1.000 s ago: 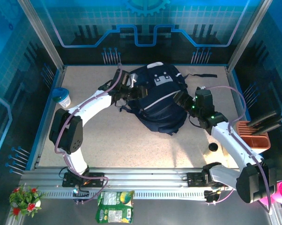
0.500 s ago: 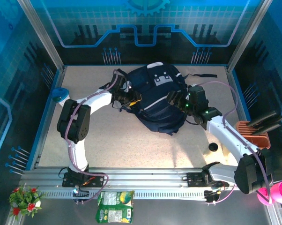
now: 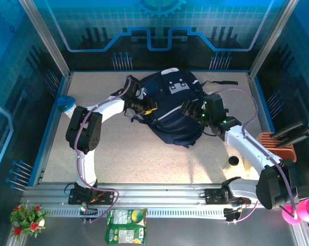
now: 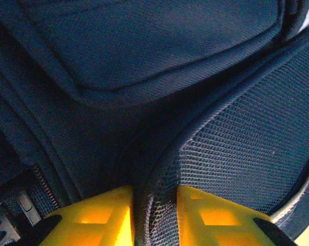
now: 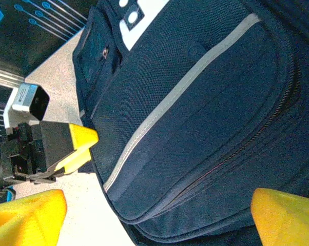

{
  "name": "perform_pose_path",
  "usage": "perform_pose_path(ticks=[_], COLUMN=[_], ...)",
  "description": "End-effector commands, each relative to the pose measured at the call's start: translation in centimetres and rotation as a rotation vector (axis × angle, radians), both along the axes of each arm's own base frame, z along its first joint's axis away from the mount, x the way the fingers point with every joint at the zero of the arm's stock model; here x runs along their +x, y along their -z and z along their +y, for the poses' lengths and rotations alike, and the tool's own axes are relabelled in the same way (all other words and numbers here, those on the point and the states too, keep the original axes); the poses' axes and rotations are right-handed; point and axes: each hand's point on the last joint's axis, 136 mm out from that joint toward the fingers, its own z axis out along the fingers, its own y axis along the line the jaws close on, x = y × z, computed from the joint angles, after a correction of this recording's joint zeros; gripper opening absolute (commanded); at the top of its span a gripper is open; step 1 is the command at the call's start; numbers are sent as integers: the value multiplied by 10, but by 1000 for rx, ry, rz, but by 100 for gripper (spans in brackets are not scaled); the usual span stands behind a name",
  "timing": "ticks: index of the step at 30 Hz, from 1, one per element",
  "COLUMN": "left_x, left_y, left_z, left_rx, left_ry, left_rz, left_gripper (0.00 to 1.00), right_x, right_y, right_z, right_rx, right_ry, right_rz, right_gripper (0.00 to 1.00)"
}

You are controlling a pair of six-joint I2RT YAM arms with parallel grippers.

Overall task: Pack the student bag
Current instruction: Rotate the student bag at the top-center of the table.

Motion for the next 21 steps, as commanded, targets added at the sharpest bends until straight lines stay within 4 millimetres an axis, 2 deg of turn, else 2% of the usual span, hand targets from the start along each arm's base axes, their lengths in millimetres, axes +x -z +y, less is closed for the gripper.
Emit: perform_pose_path(ticks=[1, 7, 14, 16, 21], left_x=[3, -4, -19, -23, -35], left_y=[-16, -31, -54, -58, -66], left_z=[-9, -8, 3, 7, 12], left_rx=[-70, -103, -173, -192, -230], left_ry=[34, 15, -67, -99, -143], left_rz=[-7, -18, -36, -34, -36], left_gripper=[18, 0, 0, 0, 0], right_x=[5, 11, 27, 35, 73], right_y=[2, 33, 62, 69, 78], right_z=[11, 9, 16, 19, 33], right_rx=[-30, -106, -162, -179, -230], right_ry=[-41, -38, -76, -97, -184], right_rz=[10, 115, 177, 180, 143], right_gripper=[89, 83, 64, 62, 59])
